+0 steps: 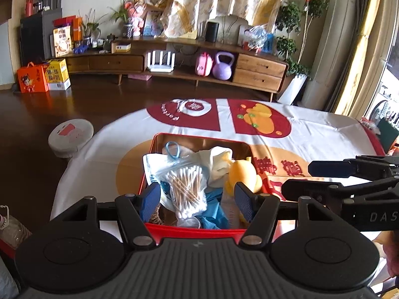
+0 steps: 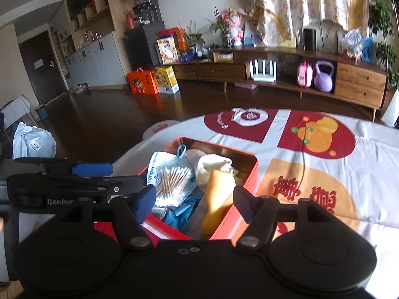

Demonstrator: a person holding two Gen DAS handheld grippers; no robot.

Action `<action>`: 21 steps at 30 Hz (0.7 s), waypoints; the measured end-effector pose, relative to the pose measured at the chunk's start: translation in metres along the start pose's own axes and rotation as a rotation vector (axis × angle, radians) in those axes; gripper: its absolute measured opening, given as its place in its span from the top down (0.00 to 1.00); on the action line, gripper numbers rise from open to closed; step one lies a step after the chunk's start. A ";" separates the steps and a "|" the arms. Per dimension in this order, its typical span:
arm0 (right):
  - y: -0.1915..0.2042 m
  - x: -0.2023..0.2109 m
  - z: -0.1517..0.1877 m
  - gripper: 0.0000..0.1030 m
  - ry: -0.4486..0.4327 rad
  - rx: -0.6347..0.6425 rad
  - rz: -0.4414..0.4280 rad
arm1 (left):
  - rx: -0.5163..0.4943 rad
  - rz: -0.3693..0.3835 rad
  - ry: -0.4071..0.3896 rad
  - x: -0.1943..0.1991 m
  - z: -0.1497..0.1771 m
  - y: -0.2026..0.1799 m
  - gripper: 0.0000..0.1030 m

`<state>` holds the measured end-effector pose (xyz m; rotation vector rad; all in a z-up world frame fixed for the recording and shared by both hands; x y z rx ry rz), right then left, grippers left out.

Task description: Organize soft objects

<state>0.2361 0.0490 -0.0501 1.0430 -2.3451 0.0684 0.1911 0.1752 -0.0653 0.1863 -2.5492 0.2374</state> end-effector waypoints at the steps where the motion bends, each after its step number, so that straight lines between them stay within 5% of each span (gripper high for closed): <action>1: 0.001 0.004 0.000 0.32 -0.011 0.006 0.003 | -0.001 0.002 -0.009 0.004 0.000 -0.001 0.35; 21: 0.002 0.063 0.014 0.00 -0.177 0.036 0.074 | 0.013 -0.004 -0.125 0.062 0.009 -0.020 0.04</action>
Point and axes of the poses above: each gripper's, at about its wrist camera, not at the fingertips, and x roughly against the way its jaws point, y to its left, z to its underside, the point moved 7 cm from there along -x, roughly the way its jaws point, and after that the axes turned 6 degrees about -y, right-handed, at the moved point
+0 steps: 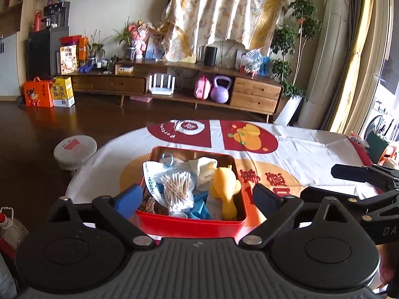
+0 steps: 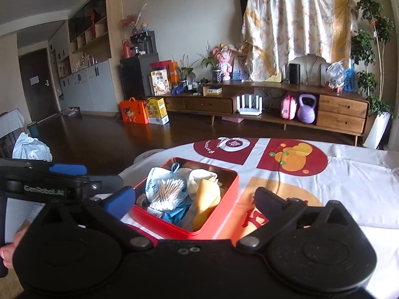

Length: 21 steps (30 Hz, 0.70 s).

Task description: Organize soft objects

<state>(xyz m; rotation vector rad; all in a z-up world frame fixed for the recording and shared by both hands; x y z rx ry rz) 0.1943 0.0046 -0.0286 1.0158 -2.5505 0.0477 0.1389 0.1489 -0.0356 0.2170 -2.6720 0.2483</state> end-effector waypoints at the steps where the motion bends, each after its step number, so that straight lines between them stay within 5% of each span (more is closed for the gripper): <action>1: -0.001 0.001 0.002 0.00 -0.002 -0.001 0.003 | 0.003 -0.001 -0.012 0.003 0.000 0.000 0.04; 21: -0.010 0.019 0.013 0.00 -0.023 -0.042 0.027 | 0.027 0.017 -0.048 0.031 0.013 -0.017 0.00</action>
Point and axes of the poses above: each gripper's, at about its wrist camera, not at the fingertips, and x roughly against the way its jaws point, y to its left, z to its underside, the point moved 7 cm from there along -x, roughly the way its jaws point, and after that the axes turned 6 degrees about -y, right-handed, at the moved point
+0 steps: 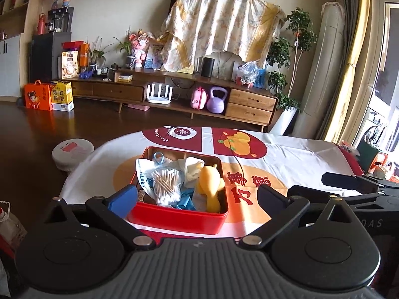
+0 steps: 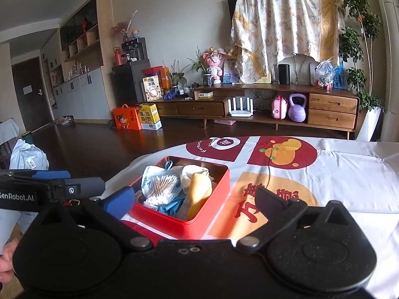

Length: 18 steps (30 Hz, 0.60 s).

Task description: Organize soft objects

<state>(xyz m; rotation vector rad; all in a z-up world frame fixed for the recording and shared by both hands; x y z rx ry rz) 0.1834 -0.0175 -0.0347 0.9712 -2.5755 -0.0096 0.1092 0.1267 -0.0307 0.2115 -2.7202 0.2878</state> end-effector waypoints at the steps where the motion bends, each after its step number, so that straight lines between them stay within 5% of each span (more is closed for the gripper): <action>1: 0.000 0.000 0.000 0.00 0.000 -0.001 -0.001 | 0.000 0.000 0.000 0.001 0.001 0.000 0.00; 18: 0.000 0.002 -0.001 0.00 -0.005 0.005 -0.004 | -0.009 0.001 -0.019 0.008 0.000 -0.004 0.00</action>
Point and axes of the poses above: each gripper's, at about its wrist camera, not at the fingertips, and x roughly against the way its jaws point, y to its left, z to its underside, the point moved 7 cm from there along -x, roughly the way its jaws point, and after that the axes turned 6 degrees about -y, right-handed, at the moved point
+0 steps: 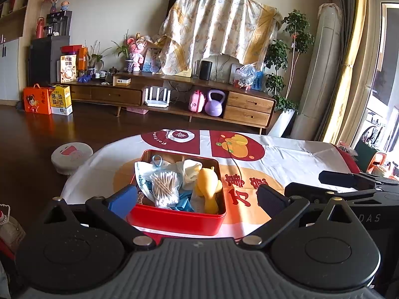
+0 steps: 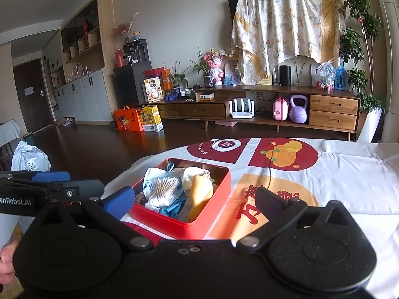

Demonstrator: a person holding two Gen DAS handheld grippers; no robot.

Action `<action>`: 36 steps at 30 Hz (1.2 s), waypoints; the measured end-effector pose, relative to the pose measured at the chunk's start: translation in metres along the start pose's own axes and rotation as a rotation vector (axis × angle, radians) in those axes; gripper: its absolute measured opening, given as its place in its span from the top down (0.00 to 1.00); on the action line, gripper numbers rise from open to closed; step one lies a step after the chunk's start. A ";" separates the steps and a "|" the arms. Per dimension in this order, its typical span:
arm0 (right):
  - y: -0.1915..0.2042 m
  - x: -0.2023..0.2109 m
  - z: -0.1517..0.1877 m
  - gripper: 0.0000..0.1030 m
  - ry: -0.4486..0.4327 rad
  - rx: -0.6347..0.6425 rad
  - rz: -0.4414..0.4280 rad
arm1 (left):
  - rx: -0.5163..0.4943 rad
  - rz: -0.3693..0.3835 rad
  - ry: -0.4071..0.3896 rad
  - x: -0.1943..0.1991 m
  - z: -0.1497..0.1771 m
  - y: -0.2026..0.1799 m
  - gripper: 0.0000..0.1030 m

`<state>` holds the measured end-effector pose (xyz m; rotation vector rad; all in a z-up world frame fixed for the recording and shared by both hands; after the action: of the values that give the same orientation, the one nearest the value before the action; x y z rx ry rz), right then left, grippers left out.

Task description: Organize soft objects

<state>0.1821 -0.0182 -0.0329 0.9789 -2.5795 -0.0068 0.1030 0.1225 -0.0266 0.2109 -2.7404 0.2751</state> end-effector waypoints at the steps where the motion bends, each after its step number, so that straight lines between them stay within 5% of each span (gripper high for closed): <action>1: 0.000 0.000 0.000 0.00 0.001 0.002 0.001 | -0.002 -0.002 0.002 0.000 0.000 0.000 0.00; 36: 0.001 0.019 0.001 0.00 -0.016 -0.010 0.027 | -0.010 0.027 -0.005 0.007 0.002 -0.010 0.00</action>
<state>0.1686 -0.0298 -0.0273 0.9438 -2.6047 -0.0200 0.0974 0.1116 -0.0244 0.1717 -2.7506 0.2682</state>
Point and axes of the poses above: each gripper's, at about its wrist camera, not at the fingertips, and x roughly against the way its jaws point, y to its left, z to its underside, the point moved 7 cm from there along -x, roughly the way its jaws point, and after that the axes turned 6 degrees about -y, right-handed, at the moved point
